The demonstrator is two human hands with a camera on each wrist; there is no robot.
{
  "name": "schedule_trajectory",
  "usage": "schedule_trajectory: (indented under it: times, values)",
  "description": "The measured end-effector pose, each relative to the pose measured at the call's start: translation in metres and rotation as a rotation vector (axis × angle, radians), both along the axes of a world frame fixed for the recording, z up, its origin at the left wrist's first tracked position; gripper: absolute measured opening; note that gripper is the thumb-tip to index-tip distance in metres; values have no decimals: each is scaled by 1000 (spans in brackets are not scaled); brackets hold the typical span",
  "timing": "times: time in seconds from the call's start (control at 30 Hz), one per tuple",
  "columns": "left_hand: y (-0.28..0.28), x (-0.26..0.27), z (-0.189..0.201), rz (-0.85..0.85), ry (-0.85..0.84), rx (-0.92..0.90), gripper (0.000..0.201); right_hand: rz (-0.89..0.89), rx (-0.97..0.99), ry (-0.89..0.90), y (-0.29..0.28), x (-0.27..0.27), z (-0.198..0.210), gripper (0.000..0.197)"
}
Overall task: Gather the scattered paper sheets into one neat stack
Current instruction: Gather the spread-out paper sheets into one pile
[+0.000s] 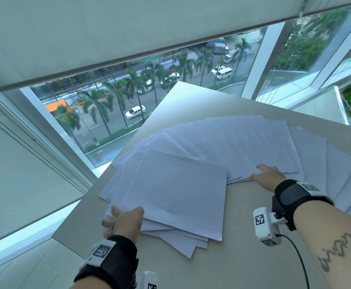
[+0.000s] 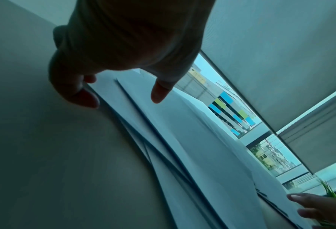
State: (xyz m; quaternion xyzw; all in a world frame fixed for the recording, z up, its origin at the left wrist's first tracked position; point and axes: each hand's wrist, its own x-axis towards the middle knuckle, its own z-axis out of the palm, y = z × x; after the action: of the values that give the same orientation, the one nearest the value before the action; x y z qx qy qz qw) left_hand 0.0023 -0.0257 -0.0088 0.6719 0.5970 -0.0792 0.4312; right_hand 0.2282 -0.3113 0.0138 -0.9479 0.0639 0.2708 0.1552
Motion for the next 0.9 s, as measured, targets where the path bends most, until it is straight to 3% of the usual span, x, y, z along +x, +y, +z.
schedule_trajectory:
  times: [0.3,0.6,0.7,0.9]
  values:
    - [-8,9,0,-34,-54,-46,83,94,42,36,30,4,-8,67]
    - [3,19,5,-12,-171,78,70,261,-42,136,53,-14,-25,68]
    - [-2,14,5,39,-145,76,75,231,6,119,45,-6,-20,66]
    - [-14,20,7,164,-209,-119,83,55,-19,53,30,11,-17,68]
